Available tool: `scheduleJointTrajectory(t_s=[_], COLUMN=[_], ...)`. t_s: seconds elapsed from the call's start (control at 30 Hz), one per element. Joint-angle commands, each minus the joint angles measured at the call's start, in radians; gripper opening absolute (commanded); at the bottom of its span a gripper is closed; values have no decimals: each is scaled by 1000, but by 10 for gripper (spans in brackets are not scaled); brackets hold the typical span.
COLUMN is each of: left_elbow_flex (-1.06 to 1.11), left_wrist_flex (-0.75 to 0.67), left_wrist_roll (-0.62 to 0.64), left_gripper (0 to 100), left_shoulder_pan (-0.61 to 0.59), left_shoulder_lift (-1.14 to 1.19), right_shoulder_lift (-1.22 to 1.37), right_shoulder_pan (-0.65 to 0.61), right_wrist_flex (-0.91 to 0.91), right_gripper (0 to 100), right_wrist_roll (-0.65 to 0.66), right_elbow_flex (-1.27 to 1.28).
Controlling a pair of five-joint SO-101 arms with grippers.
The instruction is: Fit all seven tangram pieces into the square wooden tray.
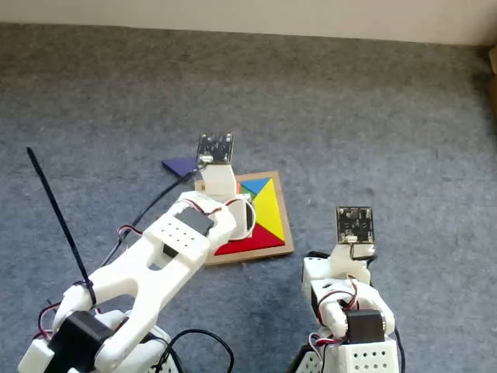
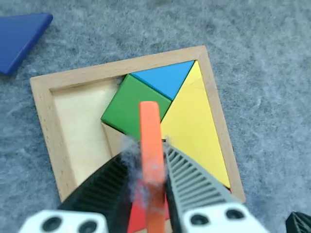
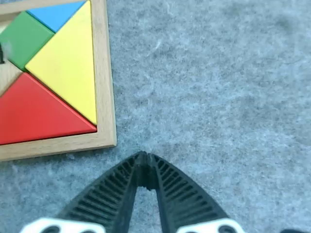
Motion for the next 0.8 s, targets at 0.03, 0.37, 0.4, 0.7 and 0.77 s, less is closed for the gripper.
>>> scheduleJointTrajectory(t_s=[0.03,0.37,0.4,0.7,0.77], left_elbow_flex=[13,12,12,12,10], left_wrist_flex=[-14,-12,-12,-12,-12], left_wrist_roll=[5,2,2,2,2], left_gripper=[232,204,204,204,204], left_shoulder_pan=[-13,-117,-130,-189,-196], left_shoulder_lift=[-28,-33,-35,-39,-41], right_shoulder_lift=[-16,-16,-16,-16,-16], right_shoulder_pan=[12,12,12,12,12], right_wrist_flex=[4,4,4,4,4], right_gripper=[4,4,4,4,4], right_wrist_roll=[-3,-3,-3,-3,-3], right_elbow_flex=[88,88,88,88,88])
